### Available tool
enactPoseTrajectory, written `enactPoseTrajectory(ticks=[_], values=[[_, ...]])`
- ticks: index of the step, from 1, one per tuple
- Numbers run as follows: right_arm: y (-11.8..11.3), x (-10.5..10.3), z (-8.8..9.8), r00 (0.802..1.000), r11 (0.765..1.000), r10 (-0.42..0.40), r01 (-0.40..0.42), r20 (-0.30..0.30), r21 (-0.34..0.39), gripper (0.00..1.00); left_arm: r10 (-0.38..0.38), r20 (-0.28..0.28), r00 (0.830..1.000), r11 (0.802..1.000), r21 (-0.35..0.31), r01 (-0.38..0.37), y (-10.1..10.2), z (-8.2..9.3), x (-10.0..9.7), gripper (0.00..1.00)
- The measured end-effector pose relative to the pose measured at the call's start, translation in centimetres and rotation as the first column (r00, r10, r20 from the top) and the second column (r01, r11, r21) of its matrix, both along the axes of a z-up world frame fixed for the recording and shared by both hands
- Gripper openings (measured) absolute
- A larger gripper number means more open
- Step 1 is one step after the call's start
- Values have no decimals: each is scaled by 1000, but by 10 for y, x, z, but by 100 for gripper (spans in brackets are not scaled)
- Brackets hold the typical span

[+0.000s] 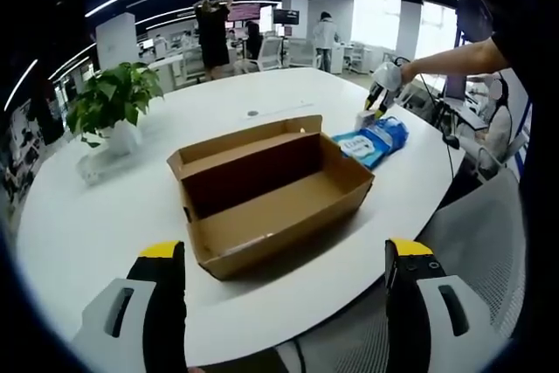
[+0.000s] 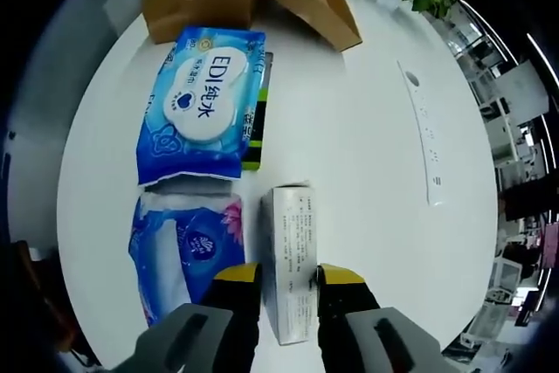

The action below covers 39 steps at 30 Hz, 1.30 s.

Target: Operate the shoe box by opening the lid, removing the specified soft item, and placing it in the target area until the item is outside and the box remains undamaged.

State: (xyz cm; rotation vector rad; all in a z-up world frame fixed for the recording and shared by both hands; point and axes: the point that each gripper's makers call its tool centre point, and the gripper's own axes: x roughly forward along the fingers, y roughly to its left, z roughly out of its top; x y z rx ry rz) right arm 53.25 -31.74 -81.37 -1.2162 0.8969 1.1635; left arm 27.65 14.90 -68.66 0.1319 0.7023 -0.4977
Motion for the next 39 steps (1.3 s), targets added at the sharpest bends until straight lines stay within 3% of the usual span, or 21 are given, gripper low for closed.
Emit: enactPoseTrajectory(ticks=[12,25,32,39], values=[[8,1,13,996,995,-79,77,29,59,30,-9,8,1000,1000,-1,9,4,-1,3,98],[19,-19,28,988,983,-144,138,46,120,40,-20,13,1000,1000,-14,20,9,-5,5,98],[34,-35,45,978,963,-202,187,61,194,48,-45,20,999,999,-8,46,14,-5,9,98],[46,-53,55,960,929,-273,247,61,276,55,-49,30,998,998,-26,50,21,-2,12,96]])
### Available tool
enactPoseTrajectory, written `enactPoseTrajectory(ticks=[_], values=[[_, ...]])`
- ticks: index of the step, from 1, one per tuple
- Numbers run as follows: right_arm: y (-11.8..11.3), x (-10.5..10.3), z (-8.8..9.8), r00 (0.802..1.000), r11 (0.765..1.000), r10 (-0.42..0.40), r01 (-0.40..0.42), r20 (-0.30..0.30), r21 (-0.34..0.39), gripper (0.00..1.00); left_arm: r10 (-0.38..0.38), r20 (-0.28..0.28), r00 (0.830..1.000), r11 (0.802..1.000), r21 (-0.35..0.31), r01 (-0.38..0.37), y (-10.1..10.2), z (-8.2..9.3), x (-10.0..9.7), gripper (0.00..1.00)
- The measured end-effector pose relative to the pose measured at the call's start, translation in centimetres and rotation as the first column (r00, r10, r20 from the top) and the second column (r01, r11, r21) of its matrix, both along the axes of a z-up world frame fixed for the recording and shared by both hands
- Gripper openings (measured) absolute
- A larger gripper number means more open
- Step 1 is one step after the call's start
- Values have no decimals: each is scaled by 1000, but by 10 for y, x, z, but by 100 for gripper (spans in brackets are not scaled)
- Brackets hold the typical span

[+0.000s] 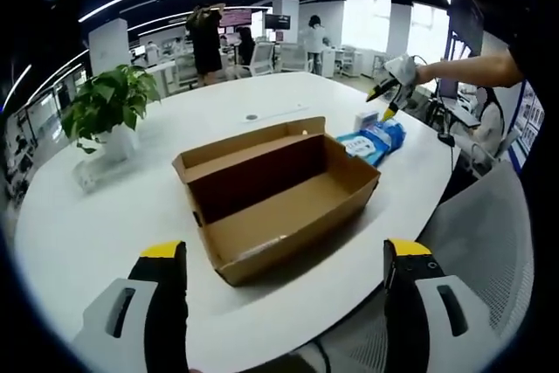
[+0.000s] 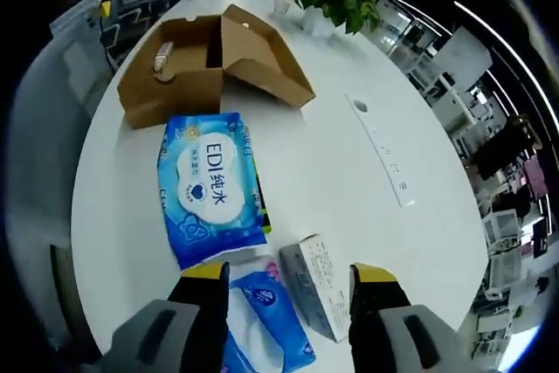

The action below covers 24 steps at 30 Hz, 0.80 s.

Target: Operate the shoe box by opening the lid, removing the specified soft item, and placing it in the target area until the item is outside and the box remains undamaged.

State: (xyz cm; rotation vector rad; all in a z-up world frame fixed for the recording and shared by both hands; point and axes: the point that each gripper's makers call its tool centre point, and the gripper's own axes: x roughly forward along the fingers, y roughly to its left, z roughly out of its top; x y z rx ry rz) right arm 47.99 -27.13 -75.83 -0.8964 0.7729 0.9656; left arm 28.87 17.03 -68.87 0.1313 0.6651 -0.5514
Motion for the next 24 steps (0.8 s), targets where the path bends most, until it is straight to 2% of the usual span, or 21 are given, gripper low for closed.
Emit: enactPoseTrajectory(ticks=[5,10,15,24], values=[[6,-14,3,999,998,-36,36,9,55,63,-11,10,1000,1000,-15,11,2,3,4,97],[12,-30,4,996,990,-85,83,10,114,69,-38,7,999,999,-9,38,5,3,9,92],[20,-46,6,988,969,-156,154,-5,194,79,-65,-8,998,998,10,65,12,2,15,85],[39,-72,12,975,933,-223,218,-14,285,90,-150,-32,988,988,39,152,12,-3,27,74]])
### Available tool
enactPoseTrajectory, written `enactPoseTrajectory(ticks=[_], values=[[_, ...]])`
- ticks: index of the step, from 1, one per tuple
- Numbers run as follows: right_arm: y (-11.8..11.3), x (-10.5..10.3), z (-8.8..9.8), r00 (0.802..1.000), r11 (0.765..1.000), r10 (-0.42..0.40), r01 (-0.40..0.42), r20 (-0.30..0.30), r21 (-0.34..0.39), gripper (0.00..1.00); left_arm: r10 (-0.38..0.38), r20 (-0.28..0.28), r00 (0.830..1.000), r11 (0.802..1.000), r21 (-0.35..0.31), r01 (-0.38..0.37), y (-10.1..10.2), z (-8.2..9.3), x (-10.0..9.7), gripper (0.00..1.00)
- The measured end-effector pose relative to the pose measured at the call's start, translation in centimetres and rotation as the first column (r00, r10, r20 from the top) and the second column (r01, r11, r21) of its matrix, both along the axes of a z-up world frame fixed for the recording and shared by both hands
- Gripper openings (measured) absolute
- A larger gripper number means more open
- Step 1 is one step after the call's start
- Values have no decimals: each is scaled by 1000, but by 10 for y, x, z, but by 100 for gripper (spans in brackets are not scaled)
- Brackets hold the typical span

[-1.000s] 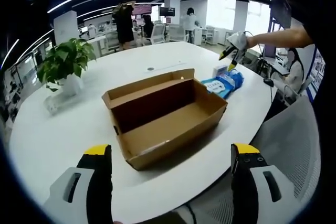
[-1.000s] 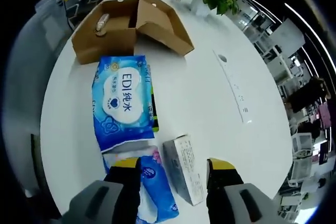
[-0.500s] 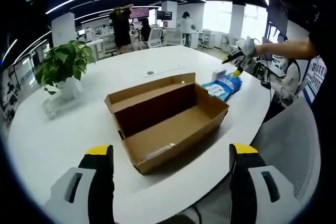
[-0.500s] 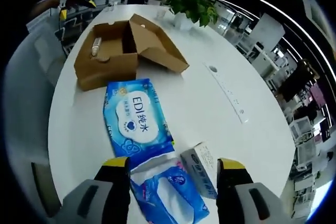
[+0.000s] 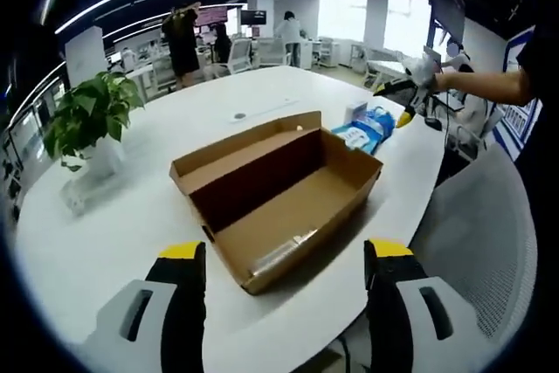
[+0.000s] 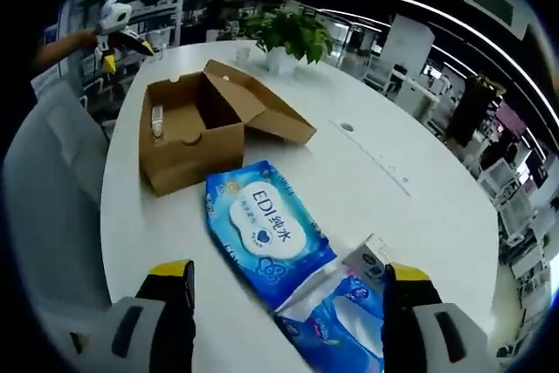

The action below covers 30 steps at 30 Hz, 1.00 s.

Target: Operate the shoe box by opening the lid, removing the specified soft item, and placing it in the target area until the item is outside and the box remains undamaged.

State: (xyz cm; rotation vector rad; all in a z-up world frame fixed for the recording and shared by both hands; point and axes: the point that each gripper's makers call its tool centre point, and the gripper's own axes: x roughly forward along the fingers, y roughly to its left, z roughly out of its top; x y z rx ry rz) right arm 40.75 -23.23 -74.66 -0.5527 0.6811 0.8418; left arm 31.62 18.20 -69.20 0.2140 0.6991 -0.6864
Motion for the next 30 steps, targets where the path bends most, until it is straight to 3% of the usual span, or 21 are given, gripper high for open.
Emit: enactPoseTrajectory(ticks=[6,17,30], values=[[10,-19,1,999,999,-27,28,-20,46,100,-71,-24,997,997,17,72,-6,-4,11,68],[18,-50,7,995,990,-97,98,-8,104,100,-164,-45,985,985,43,166,-16,-11,33,60],[29,-81,14,980,970,-197,192,15,148,100,-269,-135,954,954,100,283,-23,-34,41,53]])
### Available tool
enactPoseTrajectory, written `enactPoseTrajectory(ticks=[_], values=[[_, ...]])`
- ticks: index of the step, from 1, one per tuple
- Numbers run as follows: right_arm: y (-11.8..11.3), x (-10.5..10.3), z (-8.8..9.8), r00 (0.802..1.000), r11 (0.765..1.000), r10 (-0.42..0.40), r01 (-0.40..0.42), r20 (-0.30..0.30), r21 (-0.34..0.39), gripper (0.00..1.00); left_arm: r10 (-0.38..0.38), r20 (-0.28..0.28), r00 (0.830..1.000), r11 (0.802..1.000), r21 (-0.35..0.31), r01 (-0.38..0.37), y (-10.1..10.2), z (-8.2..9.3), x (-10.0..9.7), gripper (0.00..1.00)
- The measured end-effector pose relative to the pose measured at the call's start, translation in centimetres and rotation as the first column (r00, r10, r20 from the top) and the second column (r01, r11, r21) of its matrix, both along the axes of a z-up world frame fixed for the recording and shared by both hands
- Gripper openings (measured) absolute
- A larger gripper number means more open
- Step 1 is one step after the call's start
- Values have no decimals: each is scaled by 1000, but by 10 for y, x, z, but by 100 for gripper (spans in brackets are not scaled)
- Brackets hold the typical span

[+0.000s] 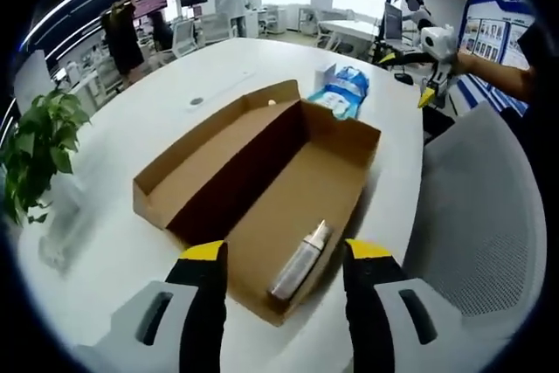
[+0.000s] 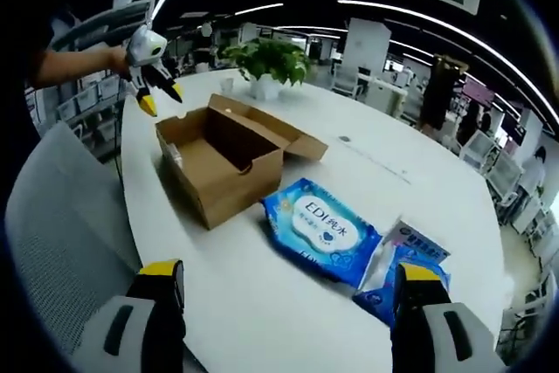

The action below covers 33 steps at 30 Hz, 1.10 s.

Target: Operate the shoe box by opening the lid, removing the specified soft item, and placing it in the target area until the item is outside and the box remains undamaged.

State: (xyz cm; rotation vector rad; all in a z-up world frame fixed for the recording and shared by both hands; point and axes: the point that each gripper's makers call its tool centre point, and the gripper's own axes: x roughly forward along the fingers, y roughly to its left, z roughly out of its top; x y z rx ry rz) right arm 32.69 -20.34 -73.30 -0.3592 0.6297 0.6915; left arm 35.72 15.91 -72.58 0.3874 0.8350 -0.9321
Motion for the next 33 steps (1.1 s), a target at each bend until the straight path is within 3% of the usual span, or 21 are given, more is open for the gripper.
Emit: enactPoseTrajectory(ticks=[7,21,27,33], values=[[-2,-12,4,998,998,-57,57,25,-6,100,-55,-36,998,998,33,56,-8,-10,8,45],[1,-44,9,989,988,-148,148,14,35,100,-160,-144,977,980,91,174,-13,-40,12,45],[0,-51,9,984,984,-177,176,10,38,100,-214,-185,959,965,115,237,-14,-50,15,44],[0,-56,4,985,984,-174,174,-2,29,100,-300,-239,924,929,149,340,-17,-63,7,47]])
